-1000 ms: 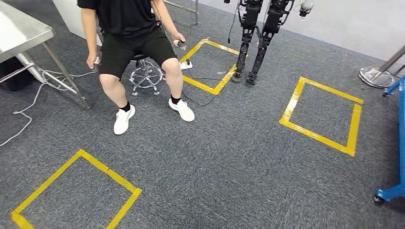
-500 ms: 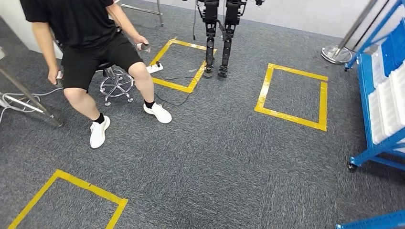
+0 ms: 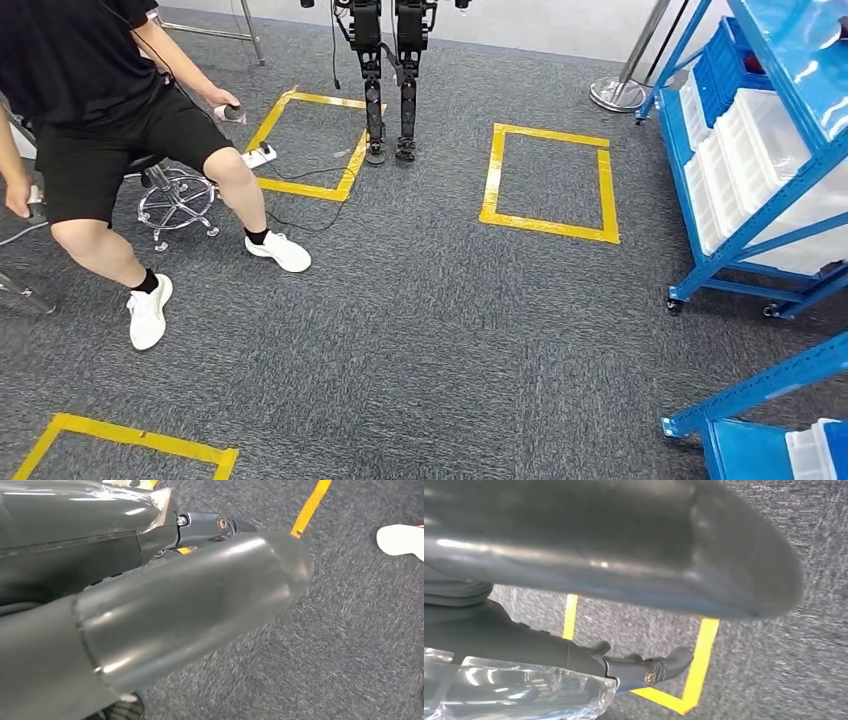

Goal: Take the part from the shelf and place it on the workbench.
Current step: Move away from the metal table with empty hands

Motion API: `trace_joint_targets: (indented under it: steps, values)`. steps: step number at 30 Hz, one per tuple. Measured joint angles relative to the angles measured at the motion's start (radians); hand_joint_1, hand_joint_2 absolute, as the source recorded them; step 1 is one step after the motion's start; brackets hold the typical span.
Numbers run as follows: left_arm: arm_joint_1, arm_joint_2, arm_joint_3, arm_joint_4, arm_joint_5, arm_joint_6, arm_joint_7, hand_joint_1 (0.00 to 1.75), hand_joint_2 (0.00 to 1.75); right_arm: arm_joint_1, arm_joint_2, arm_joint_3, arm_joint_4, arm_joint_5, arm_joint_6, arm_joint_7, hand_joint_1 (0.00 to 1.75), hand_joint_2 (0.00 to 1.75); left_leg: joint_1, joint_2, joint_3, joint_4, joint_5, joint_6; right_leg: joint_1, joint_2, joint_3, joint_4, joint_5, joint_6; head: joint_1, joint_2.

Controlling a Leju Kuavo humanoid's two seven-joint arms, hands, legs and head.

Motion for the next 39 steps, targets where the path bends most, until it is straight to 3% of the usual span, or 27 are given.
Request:
trace_joint_targets:
  steps: [1, 3, 4, 6, 10, 12, 13, 14, 15, 17, 18, 19, 21, 22, 23, 25, 27, 28, 30, 32, 34, 36, 37, 38, 39]
  values:
    - [0.0, -0.001, 0.001, 0.0, 0.0, 0.001, 0.0, 0.0, 0.0, 0.0, 0.0, 0.0, 0.0, 0.0, 0.0, 0.0, 0.0, 0.0, 0.001, 0.013, -0.001, -0.004, 0.004, 0.008, 0.001, -0.025, -0.019, 0.037, -0.02, -0.002, 0.004, 0.0]
    - [0.003, -0.001, 0.002, 0.0, -0.001, 0.002, 0.0, 0.0, 0.0, -0.003, 0.0, 0.0, 0.0, 0.002, 0.0, 0.001, 0.0, 0.0, -0.001, 0.042, -0.005, -0.006, 0.006, 0.017, 0.001, -0.074, -0.081, 0.164, -0.08, -0.011, 0.012, 0.0]
    - [0.005, -0.001, 0.003, 0.0, 0.0, 0.003, 0.0, 0.0, 0.0, -0.003, 0.0, 0.0, 0.0, 0.004, 0.0, 0.001, 0.0, 0.0, -0.004, 0.057, -0.006, -0.006, 0.006, 0.019, 0.0, -0.085, -0.109, 0.224, -0.103, -0.011, 0.014, 0.0]
    - [0.006, -0.001, 0.004, 0.001, 0.0, 0.006, 0.0, 0.0, 0.0, -0.002, 0.0, 0.0, 0.0, 0.007, 0.0, 0.002, 0.0, 0.0, -0.006, 0.081, -0.009, -0.005, 0.006, 0.019, -0.001, -0.093, -0.126, 0.275, -0.116, -0.003, 0.014, 0.0]
    - [0.006, -0.001, 0.005, 0.001, 0.0, 0.007, 0.0, 0.0, 0.0, 0.0, 0.0, 0.0, 0.0, 0.009, 0.0, 0.003, 0.0, 0.0, -0.006, 0.092, -0.009, -0.005, 0.006, 0.019, -0.001, -0.095, -0.115, 0.263, -0.108, 0.003, 0.014, 0.0]
    - [0.005, -0.001, 0.005, 0.001, 0.0, 0.009, 0.0, 0.0, 0.0, 0.001, 0.0, 0.0, 0.0, 0.01, 0.0, 0.004, 0.0, 0.0, -0.006, 0.098, -0.009, -0.005, 0.006, 0.018, -0.001, -0.099, -0.093, 0.226, -0.095, 0.007, 0.014, 0.0]
    - [0.005, -0.001, 0.005, 0.001, 0.001, 0.01, 0.0, 0.0, 0.0, 0.001, 0.0, 0.0, 0.0, 0.01, 0.0, 0.004, 0.0, 0.0, -0.006, 0.104, -0.008, -0.005, 0.005, 0.018, -0.001, -0.106, -0.065, 0.181, -0.08, 0.011, 0.014, 0.0]
    - [0.005, -0.001, 0.006, 0.002, 0.002, 0.011, 0.0, 0.0, 0.0, 0.0, 0.0, 0.0, 0.0, 0.012, 0.0, 0.005, 0.0, 0.0, -0.009, 0.115, -0.006, -0.004, 0.004, 0.014, 0.001, -0.133, -0.024, 0.11, -0.061, 0.011, 0.015, 0.0]
    - [0.003, -0.002, 0.008, 0.003, 0.004, 0.013, 0.0, 0.0, 0.0, -0.001, 0.0, 0.0, 0.001, 0.014, -0.001, 0.01, 0.0, 0.0, -0.012, 0.132, 0.001, -0.004, 0.001, 0.006, 0.006, -0.149, 0.008, 0.052, -0.044, 0.006, 0.014, 0.0]
    - [-0.002, -0.004, 0.015, 0.006, 0.01, 0.017, 0.0, 0.0, 0.0, -0.002, -0.001, 0.0, 0.002, 0.022, -0.002, 0.021, 0.0, 0.0, -0.01, 0.114, -0.003, 0.036, -0.037, -0.019, 0.001, -0.155, 0.052, -0.027, -0.017, -0.019, 0.009, 0.0]
    - [-0.003, -0.005, 0.02, 0.009, 0.012, 0.02, 0.0, 0.0, 0.0, -0.001, -0.001, 0.0, 0.002, 0.025, -0.002, 0.027, 0.0, 0.0, -0.007, 0.091, -0.019, 0.083, -0.069, -0.028, -0.003, -0.132, 0.052, -0.028, -0.012, -0.031, 0.006, 0.0]
    - [-0.002, -0.006, 0.024, 0.012, 0.013, 0.022, 0.0, 0.0, 0.0, -0.001, -0.001, 0.0, 0.003, 0.028, -0.002, 0.03, 0.0, 0.0, -0.003, 0.057, -0.048, 0.149, -0.107, -0.033, -0.008, -0.114, 0.053, -0.029, -0.008, -0.039, 0.005, 0.0]
    - [0.003, -0.006, 0.031, 0.018, 0.014, 0.023, 0.0, 0.0, 0.0, 0.0, 0.0, 0.0, 0.003, 0.03, -0.002, 0.033, 0.0, 0.0, -0.003, 0.036, -0.096, 0.25, -0.143, -0.036, -0.004, -0.087, 0.052, -0.028, -0.007, -0.042, 0.005, 0.0]
    - [0.004, -0.006, 0.033, 0.02, 0.014, 0.023, 0.0, 0.0, 0.0, 0.002, 0.0, 0.0, 0.003, 0.03, -0.002, 0.034, 0.0, 0.0, -0.002, 0.033, -0.1, 0.255, -0.13, -0.036, -0.004, -0.073, 0.053, -0.027, -0.007, -0.042, 0.005, 0.0]
    - [0.004, -0.006, 0.033, 0.021, 0.014, 0.024, 0.0, 0.0, 0.0, 0.004, 0.0, 0.0, 0.003, 0.03, -0.002, 0.034, 0.0, 0.0, 0.0, 0.03, -0.087, 0.221, -0.1, -0.037, -0.004, -0.059, 0.054, -0.025, -0.007, -0.042, 0.005, 0.0]
    - [0.004, -0.006, 0.035, 0.023, 0.015, 0.025, 0.0, 0.0, 0.0, 0.004, 0.0, 0.0, 0.003, 0.032, -0.002, 0.034, 0.0, 0.0, 0.008, -0.002, -0.034, 0.101, -0.034, -0.039, -0.003, -0.032, 0.054, -0.02, -0.009, -0.038, 0.005, 0.0]
    - [0.003, -0.006, 0.039, 0.026, 0.017, 0.028, 0.0, 0.0, 0.0, 0.0, 0.0, 0.0, 0.003, 0.037, -0.002, 0.034, 0.0, 0.0, 0.011, -0.039, -0.004, 0.029, -0.014, -0.036, 0.001, -0.011, 0.044, -0.013, -0.009, -0.028, 0.005, 0.0]
    - [0.003, -0.007, 0.041, 0.028, 0.017, 0.029, 0.0, 0.0, 0.0, -0.001, 0.0, 0.0, 0.003, 0.04, -0.001, 0.034, 0.0, 0.0, 0.008, -0.046, -0.003, 0.024, -0.019, -0.033, 0.002, -0.002, 0.036, -0.013, -0.008, -0.021, 0.005, 0.0]
    - [0.0, -0.008, 0.047, 0.03, 0.017, 0.033, 0.0, 0.0, 0.0, 0.0, -0.001, 0.0, 0.003, 0.046, 0.0, 0.034, 0.0, 0.0, 0.002, -0.024, -0.001, 0.016, -0.014, -0.015, 0.001, 0.01, 0.023, -0.012, -0.005, -0.006, 0.005, 0.0]
    - [-0.003, -0.008, 0.051, 0.03, 0.016, 0.036, 0.0, 0.0, 0.0, 0.002, -0.001, 0.0, 0.003, 0.052, 0.001, 0.034, 0.0, 0.0, 0.001, 0.0, 0.0, 0.008, -0.007, 0.004, 0.001, -0.026, 0.001, 0.027, -0.024, -0.001, 0.007, 0.0]
    - [-0.001, -0.008, 0.055, 0.03, 0.014, 0.04, 0.0, 0.0, 0.0, -0.002, 0.0, 0.001, 0.003, 0.056, 0.003, 0.033, 0.0, 0.0, -0.001, 0.027, -0.001, 0.006, -0.005, 0.013, 0.001, -0.075, -0.056, 0.137, -0.077, -0.008, 0.011, 0.0]
    - [0.001, -0.008, 0.058, 0.031, 0.014, 0.042, 0.0, 0.0, 0.0, -0.005, 0.0, 0.001, 0.003, 0.058, 0.004, 0.033, 0.0, 0.0, -0.005, 0.056, -0.002, 0.006, -0.006, 0.015, 0.0, -0.09, -0.115, 0.252, -0.119, -0.007, 0.012, 0.0]
    - [0.001, -0.008, 0.059, 0.031, 0.014, 0.042, 0.0, 0.0, 0.0, -0.004, -0.001, 0.001, 0.003, 0.058, 0.004, 0.033, 0.0, 0.0, -0.005, 0.069, -0.003, 0.006, -0.007, 0.015, -0.001, -0.092, -0.122, 0.269, -0.119, -0.001, 0.013, 0.0]
    - [0.0, -0.009, 0.059, 0.031, 0.014, 0.042, 0.0, 0.0, 0.0, -0.002, -0.001, 0.001, 0.003, 0.058, 0.004, 0.033, 0.0, 0.0, -0.005, 0.081, -0.002, 0.007, -0.007, 0.014, -0.001, -0.096, -0.108, 0.246, -0.105, 0.006, 0.013, 0.0]
    - [-0.001, -0.009, 0.059, 0.031, 0.014, 0.042, 0.0, 0.0, 0.0, -0.001, -0.001, 0.001, 0.003, 0.058, 0.005, 0.033, 0.0, 0.0, -0.005, 0.092, 0.0, 0.007, -0.008, 0.012, -0.001, -0.107, -0.076, 0.188, -0.081, 0.013, 0.014, 0.0]
